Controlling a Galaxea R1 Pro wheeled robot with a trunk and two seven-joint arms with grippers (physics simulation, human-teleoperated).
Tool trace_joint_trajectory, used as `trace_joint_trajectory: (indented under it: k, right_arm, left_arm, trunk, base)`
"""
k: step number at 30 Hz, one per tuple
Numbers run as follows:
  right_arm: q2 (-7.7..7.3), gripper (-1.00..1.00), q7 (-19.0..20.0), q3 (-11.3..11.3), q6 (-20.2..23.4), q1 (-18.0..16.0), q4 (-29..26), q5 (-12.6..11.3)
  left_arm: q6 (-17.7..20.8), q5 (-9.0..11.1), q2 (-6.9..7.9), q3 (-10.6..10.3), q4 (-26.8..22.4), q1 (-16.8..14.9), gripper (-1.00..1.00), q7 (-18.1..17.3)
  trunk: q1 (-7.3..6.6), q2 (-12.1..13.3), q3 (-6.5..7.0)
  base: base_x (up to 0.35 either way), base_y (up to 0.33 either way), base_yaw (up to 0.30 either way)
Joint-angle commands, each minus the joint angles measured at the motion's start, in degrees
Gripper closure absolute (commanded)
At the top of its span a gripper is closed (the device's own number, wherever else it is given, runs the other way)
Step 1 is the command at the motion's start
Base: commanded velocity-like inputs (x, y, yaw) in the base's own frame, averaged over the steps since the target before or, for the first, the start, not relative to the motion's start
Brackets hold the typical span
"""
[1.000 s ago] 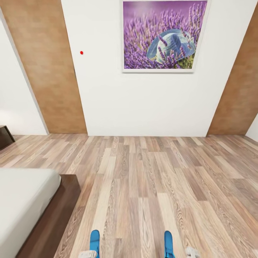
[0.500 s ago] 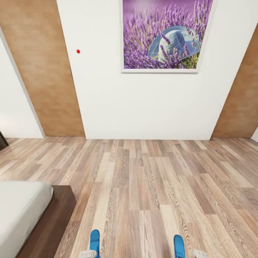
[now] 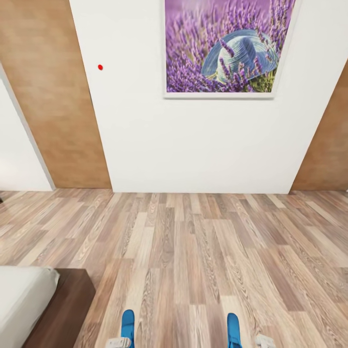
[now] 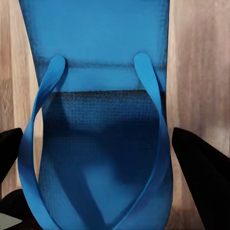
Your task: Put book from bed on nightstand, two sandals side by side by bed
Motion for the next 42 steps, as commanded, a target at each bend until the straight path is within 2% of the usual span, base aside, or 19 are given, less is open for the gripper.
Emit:
trace_joint_trajectory:
  k: [1,42]
  right_arm:
    - [0.05,1.00,0.3,-0.6,0.5,0.0,-0.1,0.3]
    - [0.24,1.00,0.3,-0.5,0.5,0.0,-0.1,0.3]
  left_arm:
    - [0.0,0.4,0.01,0.1,0.1,0.0,1.00,-0.3]
    - [0.0,0.4,-0.02,0.1,0.1,0.0,1.00,-0.3]
  trunk:
    - [0.02,0.0,-0.05]
    - [0.02,0.0,-0.05]
  base:
    - [0.333,0.000,0.000]
    - [0.333,0.000,0.000]
